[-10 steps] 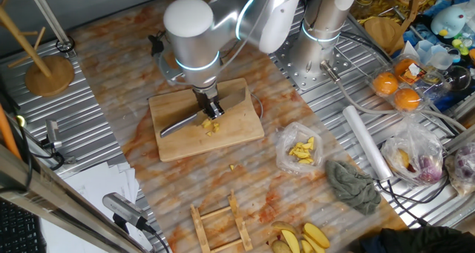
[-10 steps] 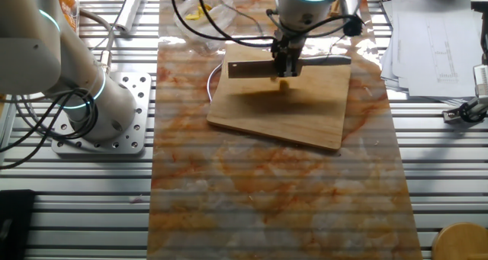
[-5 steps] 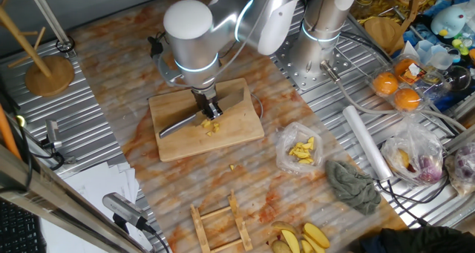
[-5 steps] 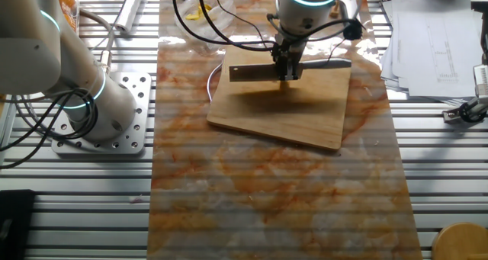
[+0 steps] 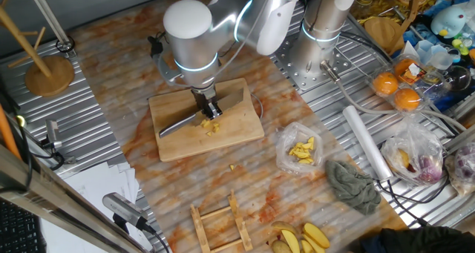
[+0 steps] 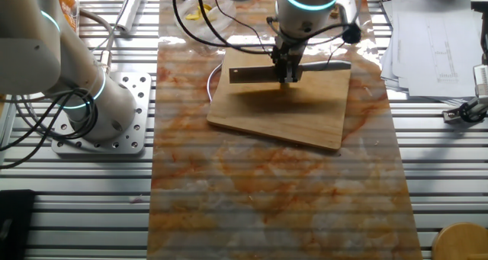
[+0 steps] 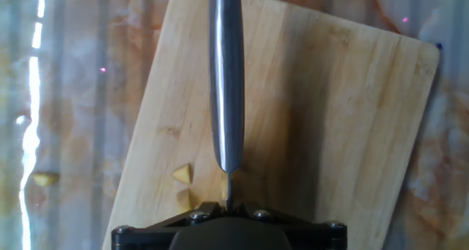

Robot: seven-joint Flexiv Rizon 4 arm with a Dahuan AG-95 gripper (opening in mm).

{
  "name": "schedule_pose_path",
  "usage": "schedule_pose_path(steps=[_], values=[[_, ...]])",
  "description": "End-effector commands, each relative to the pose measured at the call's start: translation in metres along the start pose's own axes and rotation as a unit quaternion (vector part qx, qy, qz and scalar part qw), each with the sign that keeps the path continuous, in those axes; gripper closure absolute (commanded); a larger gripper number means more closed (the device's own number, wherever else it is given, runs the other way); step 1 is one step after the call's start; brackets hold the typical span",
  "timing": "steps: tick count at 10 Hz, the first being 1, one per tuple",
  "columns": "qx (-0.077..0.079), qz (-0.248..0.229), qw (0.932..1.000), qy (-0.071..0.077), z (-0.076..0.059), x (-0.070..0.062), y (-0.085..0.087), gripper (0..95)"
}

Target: Chop the potatoes

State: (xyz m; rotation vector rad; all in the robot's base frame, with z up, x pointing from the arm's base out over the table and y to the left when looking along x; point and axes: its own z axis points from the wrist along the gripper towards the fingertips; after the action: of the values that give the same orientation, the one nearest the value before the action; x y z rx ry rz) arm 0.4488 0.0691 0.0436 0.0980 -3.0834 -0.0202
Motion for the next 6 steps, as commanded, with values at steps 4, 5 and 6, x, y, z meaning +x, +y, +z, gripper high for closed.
schedule_pose_path(steps=[4, 5, 6], values=[[-0.019, 0.002, 0.9998, -0.003, 0.006, 0.002, 0.005, 95.0], [-0.021, 0.002, 0.9998, -0.004, 0.003, 0.003, 0.007, 95.0], [-0.028, 0.004, 0.9996, -0.004, 0.001, 0.003, 0.008, 95.0]])
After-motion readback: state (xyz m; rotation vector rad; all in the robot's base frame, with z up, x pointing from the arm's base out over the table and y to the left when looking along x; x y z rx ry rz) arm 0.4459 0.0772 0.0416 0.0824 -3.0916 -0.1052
